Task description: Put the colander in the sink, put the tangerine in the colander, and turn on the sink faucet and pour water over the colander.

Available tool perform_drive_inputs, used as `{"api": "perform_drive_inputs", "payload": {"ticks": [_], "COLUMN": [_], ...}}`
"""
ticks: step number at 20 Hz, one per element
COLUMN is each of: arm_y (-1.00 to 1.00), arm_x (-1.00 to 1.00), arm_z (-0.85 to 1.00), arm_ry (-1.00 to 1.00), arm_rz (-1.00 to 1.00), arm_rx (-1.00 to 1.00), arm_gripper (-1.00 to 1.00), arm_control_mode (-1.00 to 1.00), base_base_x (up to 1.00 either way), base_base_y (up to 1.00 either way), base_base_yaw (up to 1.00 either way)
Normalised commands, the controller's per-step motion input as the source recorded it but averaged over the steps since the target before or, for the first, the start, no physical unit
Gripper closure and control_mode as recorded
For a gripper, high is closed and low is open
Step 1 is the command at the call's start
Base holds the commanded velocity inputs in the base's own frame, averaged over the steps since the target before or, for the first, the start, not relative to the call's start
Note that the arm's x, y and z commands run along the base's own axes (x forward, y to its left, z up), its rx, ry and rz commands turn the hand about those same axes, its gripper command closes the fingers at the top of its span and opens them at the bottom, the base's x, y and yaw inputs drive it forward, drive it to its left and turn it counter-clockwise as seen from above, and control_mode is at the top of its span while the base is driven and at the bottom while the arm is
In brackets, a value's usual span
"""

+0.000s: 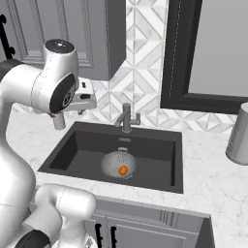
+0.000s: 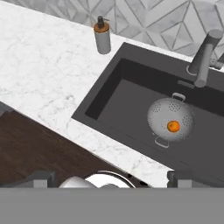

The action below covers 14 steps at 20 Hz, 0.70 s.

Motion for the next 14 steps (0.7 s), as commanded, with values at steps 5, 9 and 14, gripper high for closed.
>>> {"api": "perform_drive_inputs", "payload": {"ticks": [5,9,14], "arm_y": [0.20,0.15,0.04], "arm_x": [-0.03,-0.10,-0.06], "arm_z": [-0.38,-0.28,-0.14], "arm_ry": [0.07,0.02,0.01], "arm_rz": [0.00,0.00,0.00], "arm_rx": [-0.14,-0.07,-0.02], "arm_gripper": [-1.00,-1.00,-1.00], "arm_control_mode": [-1.00,-1.00,1.00], "base_base_x": [0.00,0.00,-0.06], "base_base_y": [0.00,0.00,0.00], "base_base_yaw": [0.00,0.00,0.00]}}
